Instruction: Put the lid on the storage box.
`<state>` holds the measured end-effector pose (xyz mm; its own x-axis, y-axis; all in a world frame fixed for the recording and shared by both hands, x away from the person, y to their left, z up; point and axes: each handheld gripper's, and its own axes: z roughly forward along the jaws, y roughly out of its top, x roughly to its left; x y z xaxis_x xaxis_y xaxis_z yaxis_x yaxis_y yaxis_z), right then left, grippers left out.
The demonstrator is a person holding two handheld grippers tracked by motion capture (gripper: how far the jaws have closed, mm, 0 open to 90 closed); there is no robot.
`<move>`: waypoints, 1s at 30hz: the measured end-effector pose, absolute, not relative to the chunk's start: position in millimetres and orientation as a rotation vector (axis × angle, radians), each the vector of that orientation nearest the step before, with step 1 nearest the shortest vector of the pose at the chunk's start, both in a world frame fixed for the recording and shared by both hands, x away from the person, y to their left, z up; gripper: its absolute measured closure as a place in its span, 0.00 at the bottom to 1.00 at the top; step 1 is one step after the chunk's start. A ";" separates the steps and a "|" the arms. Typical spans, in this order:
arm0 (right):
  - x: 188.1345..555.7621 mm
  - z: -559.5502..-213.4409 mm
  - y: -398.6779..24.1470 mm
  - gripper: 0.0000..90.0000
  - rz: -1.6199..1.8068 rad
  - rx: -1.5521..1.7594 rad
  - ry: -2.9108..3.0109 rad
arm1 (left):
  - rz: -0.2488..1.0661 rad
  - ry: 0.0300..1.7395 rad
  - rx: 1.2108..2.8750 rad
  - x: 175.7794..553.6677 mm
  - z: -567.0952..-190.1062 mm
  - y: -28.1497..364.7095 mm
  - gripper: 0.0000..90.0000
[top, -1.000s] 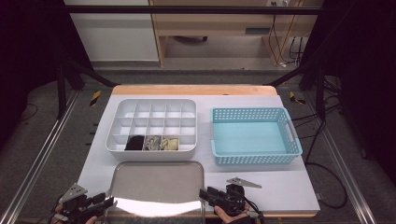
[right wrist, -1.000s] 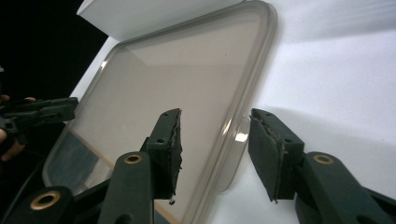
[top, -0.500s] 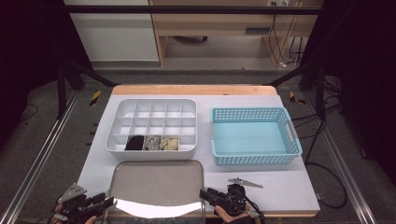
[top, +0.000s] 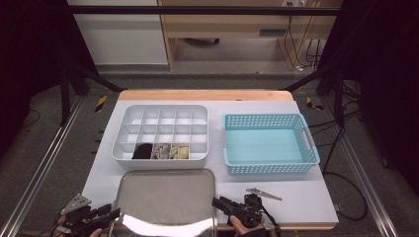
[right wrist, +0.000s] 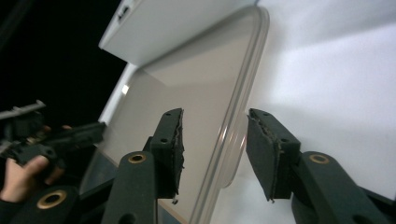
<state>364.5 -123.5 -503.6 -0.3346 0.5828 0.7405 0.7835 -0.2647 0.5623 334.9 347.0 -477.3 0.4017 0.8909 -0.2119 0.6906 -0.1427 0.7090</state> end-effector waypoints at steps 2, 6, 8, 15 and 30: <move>364.4 -502.8 -124.3 0.64 -1.669 -1.687 -1.760 | 0.336 1.353 1.899 335.1 -477.3 347.3 0.58; 359.3 -504.5 -125.7 0.64 -1.651 -1.678 -1.768 | 0.336 1.358 1.897 334.6 -477.3 346.3 0.58; 356.2 -507.1 -126.2 0.63 -1.639 -1.683 -1.755 | 0.336 1.358 1.897 334.5 -477.3 346.3 0.58; 356.1 -500.0 -126.5 0.64 -1.725 -1.662 -1.723 | 0.335 1.358 1.898 334.6 -477.3 346.6 0.58; 372.2 -506.3 -112.8 0.63 -1.615 -1.641 -1.825 | 0.338 1.354 1.899 334.5 -477.3 346.2 0.58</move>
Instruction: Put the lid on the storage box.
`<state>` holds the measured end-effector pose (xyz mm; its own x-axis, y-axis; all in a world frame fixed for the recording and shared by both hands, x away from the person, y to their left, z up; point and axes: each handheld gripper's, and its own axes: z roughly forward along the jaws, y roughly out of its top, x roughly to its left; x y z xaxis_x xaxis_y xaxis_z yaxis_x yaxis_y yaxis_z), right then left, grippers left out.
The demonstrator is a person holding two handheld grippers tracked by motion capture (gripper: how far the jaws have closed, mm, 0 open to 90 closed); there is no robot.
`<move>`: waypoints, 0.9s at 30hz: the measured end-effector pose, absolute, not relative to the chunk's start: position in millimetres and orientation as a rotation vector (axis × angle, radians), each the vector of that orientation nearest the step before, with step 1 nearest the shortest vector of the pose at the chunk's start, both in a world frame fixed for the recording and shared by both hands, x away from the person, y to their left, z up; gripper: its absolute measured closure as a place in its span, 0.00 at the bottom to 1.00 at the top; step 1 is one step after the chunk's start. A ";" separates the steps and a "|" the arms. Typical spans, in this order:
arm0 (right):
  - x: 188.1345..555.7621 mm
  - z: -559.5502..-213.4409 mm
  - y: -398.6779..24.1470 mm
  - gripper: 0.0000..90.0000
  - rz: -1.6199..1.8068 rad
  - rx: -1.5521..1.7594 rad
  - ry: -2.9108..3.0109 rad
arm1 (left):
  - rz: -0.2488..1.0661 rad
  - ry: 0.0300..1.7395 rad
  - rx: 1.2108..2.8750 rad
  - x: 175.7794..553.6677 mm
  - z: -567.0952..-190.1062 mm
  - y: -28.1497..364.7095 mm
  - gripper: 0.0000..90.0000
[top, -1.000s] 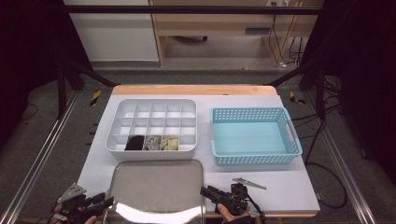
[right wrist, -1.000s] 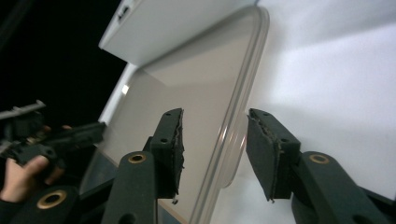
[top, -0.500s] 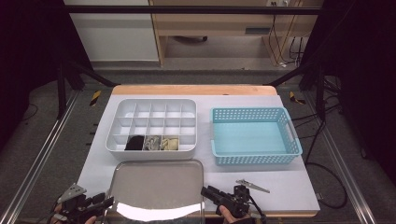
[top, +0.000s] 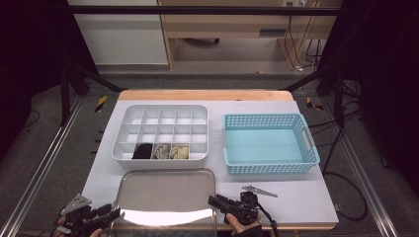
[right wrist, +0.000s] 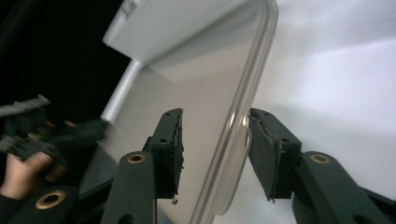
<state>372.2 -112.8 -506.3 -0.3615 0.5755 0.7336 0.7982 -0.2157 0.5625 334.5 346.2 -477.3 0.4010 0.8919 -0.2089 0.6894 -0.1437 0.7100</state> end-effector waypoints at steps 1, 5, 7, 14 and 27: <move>371.9 -507.4 -112.4 0.63 -1.613 -1.646 -1.822 | 0.337 1.354 1.899 334.6 -477.3 346.2 0.58; 370.6 -508.6 -112.2 0.65 -1.581 -1.648 -1.857 | 0.337 1.355 1.900 334.6 -477.3 346.2 0.58; 369.7 -507.1 -111.5 0.65 -1.572 -1.646 -1.881 | 0.336 1.356 1.899 334.6 -477.3 346.1 0.58; 368.8 -504.1 -110.3 0.74 -1.539 -1.652 -1.980 | 0.332 1.361 1.890 335.5 -477.4 347.9 0.58; 367.9 -498.7 -111.4 0.80 -1.567 -1.625 -2.017 | 0.306 1.339 1.856 342.7 -479.1 351.0 0.49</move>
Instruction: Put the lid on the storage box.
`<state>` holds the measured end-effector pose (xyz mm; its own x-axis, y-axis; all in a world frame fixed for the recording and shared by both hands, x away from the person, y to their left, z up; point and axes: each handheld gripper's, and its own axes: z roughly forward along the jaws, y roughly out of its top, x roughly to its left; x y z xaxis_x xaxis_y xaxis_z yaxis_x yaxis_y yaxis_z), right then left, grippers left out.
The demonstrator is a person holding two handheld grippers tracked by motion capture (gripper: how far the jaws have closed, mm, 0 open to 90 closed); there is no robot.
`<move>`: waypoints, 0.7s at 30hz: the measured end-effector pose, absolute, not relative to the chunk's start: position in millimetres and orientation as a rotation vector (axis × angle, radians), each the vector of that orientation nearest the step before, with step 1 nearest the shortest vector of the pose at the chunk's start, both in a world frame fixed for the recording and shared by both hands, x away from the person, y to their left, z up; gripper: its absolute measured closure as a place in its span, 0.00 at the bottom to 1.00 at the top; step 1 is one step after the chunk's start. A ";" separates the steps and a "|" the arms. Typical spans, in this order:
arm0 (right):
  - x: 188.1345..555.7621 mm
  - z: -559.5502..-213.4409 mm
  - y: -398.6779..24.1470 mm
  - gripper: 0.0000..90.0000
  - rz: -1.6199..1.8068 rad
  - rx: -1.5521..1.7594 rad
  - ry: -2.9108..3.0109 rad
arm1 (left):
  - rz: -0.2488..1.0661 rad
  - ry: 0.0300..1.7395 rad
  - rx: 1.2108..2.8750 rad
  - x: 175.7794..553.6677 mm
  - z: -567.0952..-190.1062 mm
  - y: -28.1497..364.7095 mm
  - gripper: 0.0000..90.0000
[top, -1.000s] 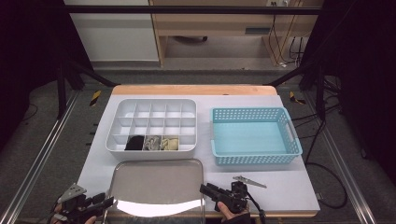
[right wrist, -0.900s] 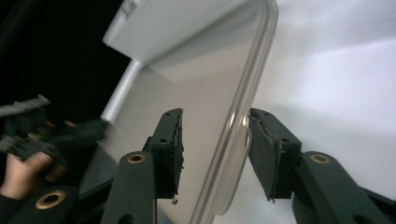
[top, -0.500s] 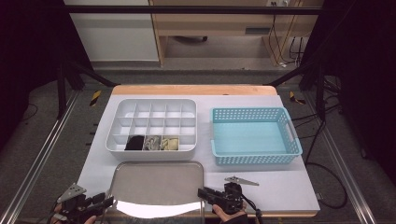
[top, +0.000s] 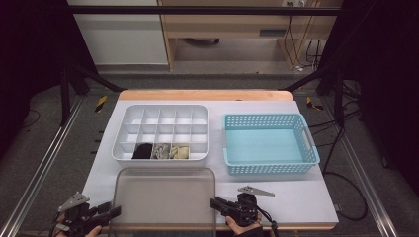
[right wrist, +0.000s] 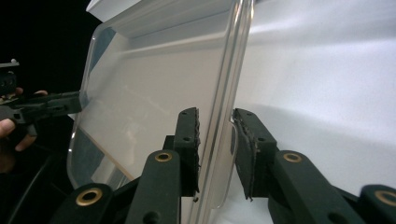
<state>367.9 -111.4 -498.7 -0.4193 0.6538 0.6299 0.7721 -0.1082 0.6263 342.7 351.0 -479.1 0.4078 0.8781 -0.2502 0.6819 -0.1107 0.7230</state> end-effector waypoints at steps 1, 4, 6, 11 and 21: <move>367.9 -497.8 -111.2 0.80 -1.567 -1.622 -2.024 | 0.299 1.341 1.852 343.5 -479.2 350.6 0.49; 368.0 -497.3 -111.3 0.80 -1.572 -1.614 -2.043 | 0.294 1.332 1.855 347.3 -479.3 352.4 0.49; 368.0 -496.6 -111.0 0.80 -1.569 -1.613 -2.052 | 0.279 1.325 1.852 349.3 -479.6 354.0 0.50; 368.2 -494.6 -110.6 0.80 -1.569 -1.604 -2.074 | 0.229 1.310 1.850 355.2 -480.5 354.8 0.55; 368.3 -489.9 -110.9 0.81 -1.558 -1.601 -2.077 | 0.220 1.324 1.769 348.8 -474.9 361.4 0.68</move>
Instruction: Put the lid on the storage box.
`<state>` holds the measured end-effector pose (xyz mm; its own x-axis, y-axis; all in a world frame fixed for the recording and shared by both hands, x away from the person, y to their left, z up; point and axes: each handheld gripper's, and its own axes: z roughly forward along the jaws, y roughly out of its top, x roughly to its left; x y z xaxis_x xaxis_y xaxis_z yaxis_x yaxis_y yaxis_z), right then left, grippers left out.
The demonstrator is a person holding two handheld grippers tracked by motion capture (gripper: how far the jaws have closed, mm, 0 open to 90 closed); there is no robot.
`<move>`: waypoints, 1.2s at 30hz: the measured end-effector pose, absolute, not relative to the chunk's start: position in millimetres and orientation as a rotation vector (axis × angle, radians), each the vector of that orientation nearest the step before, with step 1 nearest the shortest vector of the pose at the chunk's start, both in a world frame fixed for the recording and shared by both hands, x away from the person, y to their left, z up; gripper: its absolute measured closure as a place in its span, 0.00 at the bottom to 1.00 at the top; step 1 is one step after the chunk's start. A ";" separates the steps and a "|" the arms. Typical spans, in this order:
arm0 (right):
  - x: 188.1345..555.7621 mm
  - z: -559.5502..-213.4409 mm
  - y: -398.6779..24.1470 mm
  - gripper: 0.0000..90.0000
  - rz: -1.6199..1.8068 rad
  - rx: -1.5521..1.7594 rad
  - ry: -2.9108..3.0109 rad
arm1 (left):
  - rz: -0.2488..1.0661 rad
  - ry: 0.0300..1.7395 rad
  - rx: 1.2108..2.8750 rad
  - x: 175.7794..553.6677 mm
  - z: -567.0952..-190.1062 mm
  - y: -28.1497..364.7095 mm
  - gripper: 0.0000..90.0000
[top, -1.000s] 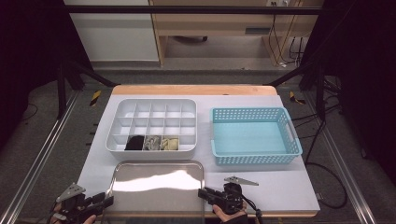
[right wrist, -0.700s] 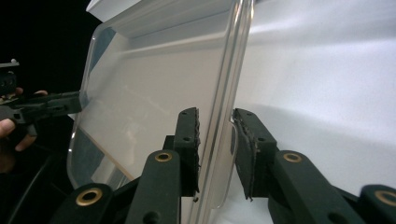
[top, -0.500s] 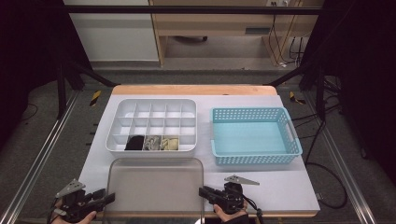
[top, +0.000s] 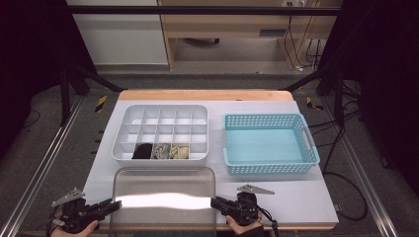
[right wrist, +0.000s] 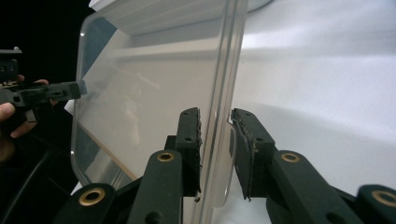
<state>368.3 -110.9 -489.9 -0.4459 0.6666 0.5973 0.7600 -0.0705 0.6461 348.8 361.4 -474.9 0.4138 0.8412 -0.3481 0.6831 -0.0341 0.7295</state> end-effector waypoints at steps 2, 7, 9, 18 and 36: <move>367.5 -486.2 -110.0 0.81 -1.556 -1.604 -2.084 | 0.237 1.320 1.760 346.2 -472.0 360.4 0.69; 367.4 -476.7 -109.1 0.82 -1.563 -1.596 -2.118 | 0.288 1.296 1.749 344.6 -464.5 361.4 0.71; 367.0 -472.7 -108.7 0.82 -1.560 -1.594 -2.126 | 0.309 1.283 1.750 344.0 -460.1 361.9 0.72; 367.5 -452.5 -107.8 0.81 -1.620 -1.571 -2.135 | 0.339 1.249 1.707 336.6 -433.5 362.4 0.74; 389.2 -408.3 -112.2 0.80 -1.774 -1.536 -2.236 | 0.399 1.196 1.684 357.1 -399.6 350.2 0.73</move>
